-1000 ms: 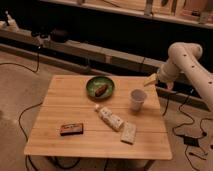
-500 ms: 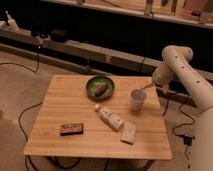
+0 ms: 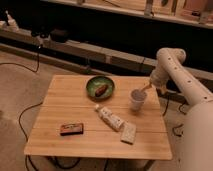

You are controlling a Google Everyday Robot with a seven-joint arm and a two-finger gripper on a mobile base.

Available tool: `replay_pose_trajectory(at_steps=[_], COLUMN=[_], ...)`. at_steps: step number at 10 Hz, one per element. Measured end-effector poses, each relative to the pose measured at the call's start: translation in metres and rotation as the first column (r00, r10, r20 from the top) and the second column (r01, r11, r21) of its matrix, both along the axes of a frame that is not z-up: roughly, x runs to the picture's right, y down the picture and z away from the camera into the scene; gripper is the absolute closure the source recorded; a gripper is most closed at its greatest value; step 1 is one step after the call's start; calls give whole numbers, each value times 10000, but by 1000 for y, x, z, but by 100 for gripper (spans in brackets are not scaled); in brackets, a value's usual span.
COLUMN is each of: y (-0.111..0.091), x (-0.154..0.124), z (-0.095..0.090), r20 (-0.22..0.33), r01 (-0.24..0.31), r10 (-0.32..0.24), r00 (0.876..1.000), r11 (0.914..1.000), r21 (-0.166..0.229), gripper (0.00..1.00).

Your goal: Place the ceramic cup in the ceramic bowl

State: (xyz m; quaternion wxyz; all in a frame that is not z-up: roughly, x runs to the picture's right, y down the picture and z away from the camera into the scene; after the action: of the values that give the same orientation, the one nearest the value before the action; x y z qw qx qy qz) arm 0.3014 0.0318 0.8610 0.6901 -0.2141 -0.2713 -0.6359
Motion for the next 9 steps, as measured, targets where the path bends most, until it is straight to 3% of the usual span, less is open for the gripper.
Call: replay_pose_trajectory(at_steps=[2, 5, 9], y=[0, -2, -4], x=[3, 1, -11], z=[6, 8, 3], r20=[-124, -260, -228], r01=[437, 1146, 1552], r10=[-436, -1140, -1546], r00=[9990, 9931, 9877], r11=[9990, 9931, 9875], r21=[105, 239, 279], gripper=[25, 57, 95])
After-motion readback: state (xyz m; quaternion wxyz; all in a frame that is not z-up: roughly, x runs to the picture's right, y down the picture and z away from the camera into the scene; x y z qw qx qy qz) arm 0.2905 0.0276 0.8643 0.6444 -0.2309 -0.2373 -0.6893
